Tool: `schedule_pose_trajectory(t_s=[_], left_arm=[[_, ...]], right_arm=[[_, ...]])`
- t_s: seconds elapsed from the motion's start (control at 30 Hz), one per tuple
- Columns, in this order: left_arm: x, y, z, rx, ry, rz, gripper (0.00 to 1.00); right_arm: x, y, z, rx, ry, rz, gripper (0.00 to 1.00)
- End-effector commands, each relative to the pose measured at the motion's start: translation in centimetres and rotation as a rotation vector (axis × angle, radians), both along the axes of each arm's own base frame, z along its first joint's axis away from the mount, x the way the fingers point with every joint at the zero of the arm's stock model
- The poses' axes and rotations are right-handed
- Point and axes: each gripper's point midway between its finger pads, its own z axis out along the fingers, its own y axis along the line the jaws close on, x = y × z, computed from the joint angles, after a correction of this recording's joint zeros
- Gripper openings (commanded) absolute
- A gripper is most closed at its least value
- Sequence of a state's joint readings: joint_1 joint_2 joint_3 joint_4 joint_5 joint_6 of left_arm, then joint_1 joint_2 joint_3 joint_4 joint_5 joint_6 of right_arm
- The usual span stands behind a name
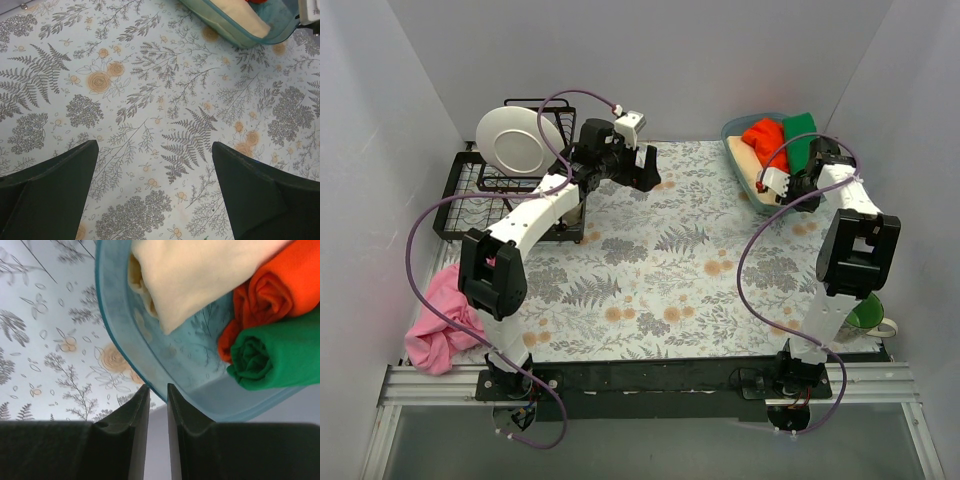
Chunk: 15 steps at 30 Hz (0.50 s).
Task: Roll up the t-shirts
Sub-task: Move the bin to the corner of the board.
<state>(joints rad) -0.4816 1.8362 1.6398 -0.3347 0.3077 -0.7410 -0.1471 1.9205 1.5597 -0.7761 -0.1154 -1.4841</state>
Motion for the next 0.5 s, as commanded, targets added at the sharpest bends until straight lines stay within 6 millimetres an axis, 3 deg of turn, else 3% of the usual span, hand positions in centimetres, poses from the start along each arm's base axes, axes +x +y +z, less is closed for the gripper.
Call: schedule_pose_trajectory(t_s=[0.0,0.3,0.47], left_arm=[[0.4,-0.7,1.6,-0.026,-0.031,-0.013,0.98],[0.4,-0.8,1.4,-0.027,-0.025,-0.018,0.98],[0.5,-1.1,1.0,-0.032,-0.013,-0.021,0.98]], right_arm=[[-0.7,-2.9,0.4,-0.05,0.035,-0.129,0.01],[-1.4,-5.6,0.4,-0.085,0.025,-0.242,0.01],[-2.3,-3.9,0.9,-0.01,0.026,-0.257,0.01]])
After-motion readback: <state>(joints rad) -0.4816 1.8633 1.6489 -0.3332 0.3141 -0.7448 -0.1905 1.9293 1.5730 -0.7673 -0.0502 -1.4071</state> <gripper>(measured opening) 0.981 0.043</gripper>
